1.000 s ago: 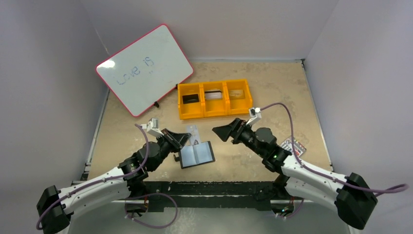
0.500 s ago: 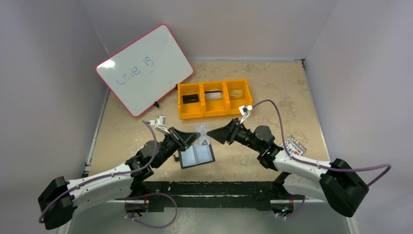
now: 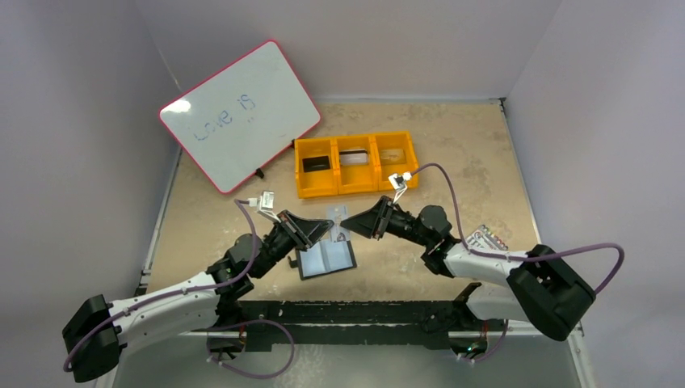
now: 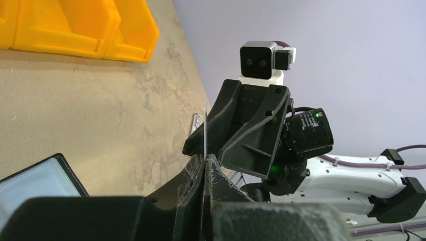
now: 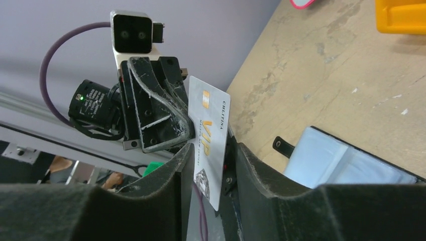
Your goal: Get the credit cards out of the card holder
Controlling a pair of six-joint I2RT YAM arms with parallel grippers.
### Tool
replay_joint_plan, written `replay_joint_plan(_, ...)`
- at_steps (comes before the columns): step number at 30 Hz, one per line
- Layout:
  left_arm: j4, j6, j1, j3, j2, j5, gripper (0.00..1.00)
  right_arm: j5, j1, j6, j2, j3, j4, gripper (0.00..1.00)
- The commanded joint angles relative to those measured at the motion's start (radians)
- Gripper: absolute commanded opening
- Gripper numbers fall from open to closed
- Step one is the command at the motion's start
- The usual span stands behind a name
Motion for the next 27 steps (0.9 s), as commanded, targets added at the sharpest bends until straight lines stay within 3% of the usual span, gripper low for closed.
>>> replay_joint_plan(1, 0.039, 0.027, 0.001, 0.046, -0.013, 0.018, 0.0, -0.073, -0.011, 0.049, 0.054, 0.031, 0.183, 0.35)
replay_joint_plan(6, 0.019, 0.027, 0.001, 0.046, -0.026, 0.019, 0.0, -0.083, -0.019, 0.087, 0.088, 0.006, 0.277, 0.29)
replay_joint_plan(11, -0.001, 0.034, 0.001, 0.042, -0.038, 0.008, 0.0, -0.082, -0.025, 0.083, 0.08, -0.004, 0.268, 0.22)
replay_joint_plan(16, 0.009, 0.032, 0.001, 0.042, -0.026, 0.009, 0.0, -0.112, -0.028, 0.062, 0.079, 0.02, 0.231, 0.06)
replay_joint_plan(20, -0.002, 0.033, 0.001, 0.044, -0.02, 0.001, 0.0, -0.129, -0.028, 0.059, 0.075, 0.034, 0.232, 0.0)
replay_joint_plan(21, -0.013, 0.029, 0.001, 0.044, -0.02, -0.004, 0.06, -0.125, -0.029, 0.056, 0.071, 0.034, 0.224, 0.0)
replay_joint_plan(25, -0.086, 0.029, 0.001, 0.053, -0.033, -0.043, 0.52, -0.077, -0.03, 0.009, 0.027, 0.039, 0.104, 0.0)
replay_joint_plan(27, -0.172, 0.034, 0.001, 0.069, -0.052, -0.088, 0.6, -0.031, -0.031, -0.051, -0.011, 0.051, -0.014, 0.0)
